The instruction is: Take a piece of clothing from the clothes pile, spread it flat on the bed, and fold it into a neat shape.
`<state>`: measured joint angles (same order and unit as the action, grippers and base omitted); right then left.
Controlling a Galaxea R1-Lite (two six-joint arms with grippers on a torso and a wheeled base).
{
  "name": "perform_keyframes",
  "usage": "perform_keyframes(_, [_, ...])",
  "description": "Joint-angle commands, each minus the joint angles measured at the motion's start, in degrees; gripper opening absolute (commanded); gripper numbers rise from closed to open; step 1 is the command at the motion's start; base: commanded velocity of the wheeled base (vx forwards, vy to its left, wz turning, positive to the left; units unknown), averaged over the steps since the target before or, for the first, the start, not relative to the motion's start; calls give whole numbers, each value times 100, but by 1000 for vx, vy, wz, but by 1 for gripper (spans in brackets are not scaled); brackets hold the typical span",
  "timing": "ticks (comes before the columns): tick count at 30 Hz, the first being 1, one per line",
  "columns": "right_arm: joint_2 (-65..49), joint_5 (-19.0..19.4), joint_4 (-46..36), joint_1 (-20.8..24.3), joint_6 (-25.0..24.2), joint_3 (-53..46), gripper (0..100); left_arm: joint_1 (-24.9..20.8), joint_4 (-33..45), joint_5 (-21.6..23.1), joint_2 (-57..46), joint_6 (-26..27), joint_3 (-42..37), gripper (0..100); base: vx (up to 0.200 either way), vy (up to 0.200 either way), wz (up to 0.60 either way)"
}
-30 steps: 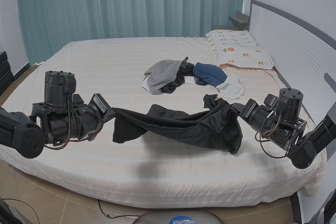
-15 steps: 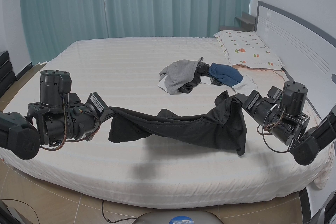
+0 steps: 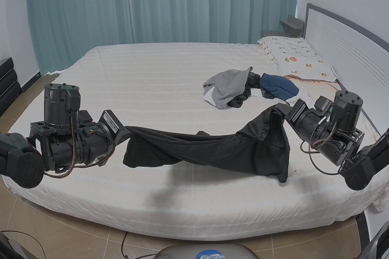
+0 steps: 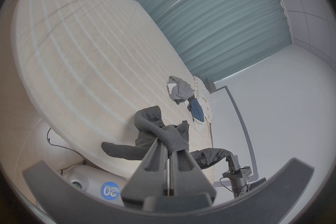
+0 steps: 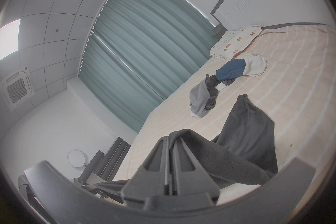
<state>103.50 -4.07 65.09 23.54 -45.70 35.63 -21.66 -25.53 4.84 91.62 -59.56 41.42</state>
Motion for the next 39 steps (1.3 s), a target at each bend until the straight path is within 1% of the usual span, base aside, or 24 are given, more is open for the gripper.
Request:
perform_keyframes(1, [-23, 3, 4, -7, 0, 5, 0, 4, 4, -1, -13, -3, -3, 0, 0, 200, 0])
perform_keyframes(16, [4, 38, 4, -16, -26, -4, 0, -5, 30, 43, -92, -3, -3, 0, 0, 200, 0])
perform_keyframes(19, [4, 135, -5, -7, -167, 5, 0, 4, 39, 43, -171, -3, -12, 0, 0, 200, 0])
perform_keyframes(22, [4, 143, -5, -7, -193, 5, 0, 4, 39, 43, -198, -3, -12, 0, 0, 200, 0])
perform_keyframes(35, [-67, 100, -5, -60, -193, 40, 0, 13, 74, 70, -285, -3, -135, 0, 0, 200, 0])
perform_keyframes(39, [-111, 117, -84, -69, -149, 58, 0, 57, 145, 105, -461, -3, -231, 0, 0, 200, 0])
